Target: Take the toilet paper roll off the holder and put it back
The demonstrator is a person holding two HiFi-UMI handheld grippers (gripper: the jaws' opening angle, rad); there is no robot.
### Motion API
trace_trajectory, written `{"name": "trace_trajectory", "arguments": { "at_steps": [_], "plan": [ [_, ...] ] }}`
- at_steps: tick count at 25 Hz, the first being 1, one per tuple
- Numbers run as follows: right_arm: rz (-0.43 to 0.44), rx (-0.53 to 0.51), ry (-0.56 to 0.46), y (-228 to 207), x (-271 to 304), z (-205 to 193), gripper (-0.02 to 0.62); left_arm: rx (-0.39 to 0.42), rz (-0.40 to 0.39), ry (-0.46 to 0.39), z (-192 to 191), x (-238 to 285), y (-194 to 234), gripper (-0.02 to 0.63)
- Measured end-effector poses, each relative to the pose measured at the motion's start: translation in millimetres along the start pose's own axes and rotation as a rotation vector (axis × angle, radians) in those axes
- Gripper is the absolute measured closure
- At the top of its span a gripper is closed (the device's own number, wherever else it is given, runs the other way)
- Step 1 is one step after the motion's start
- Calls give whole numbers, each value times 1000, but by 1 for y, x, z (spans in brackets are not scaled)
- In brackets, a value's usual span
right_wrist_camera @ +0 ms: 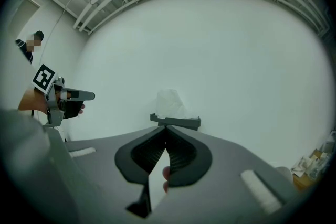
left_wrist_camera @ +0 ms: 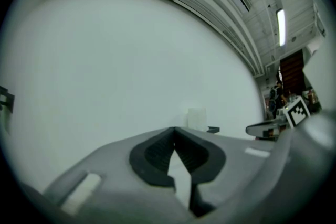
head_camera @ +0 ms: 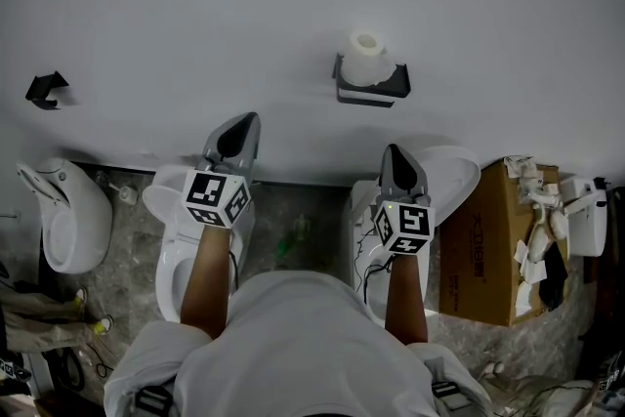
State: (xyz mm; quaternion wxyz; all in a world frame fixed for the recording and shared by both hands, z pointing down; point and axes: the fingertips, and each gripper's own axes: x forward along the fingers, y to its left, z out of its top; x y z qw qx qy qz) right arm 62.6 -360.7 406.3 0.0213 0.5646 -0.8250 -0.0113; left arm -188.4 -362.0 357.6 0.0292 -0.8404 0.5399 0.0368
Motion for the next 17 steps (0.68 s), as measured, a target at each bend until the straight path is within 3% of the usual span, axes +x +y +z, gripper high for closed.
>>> {"name": "trace_trajectory", "arguments": {
  "at_steps": [17],
  "plan": [
    [-16,-1,-7,-5,7,3,592,4,-5,4,-3,6,3,606]
  ]
}}
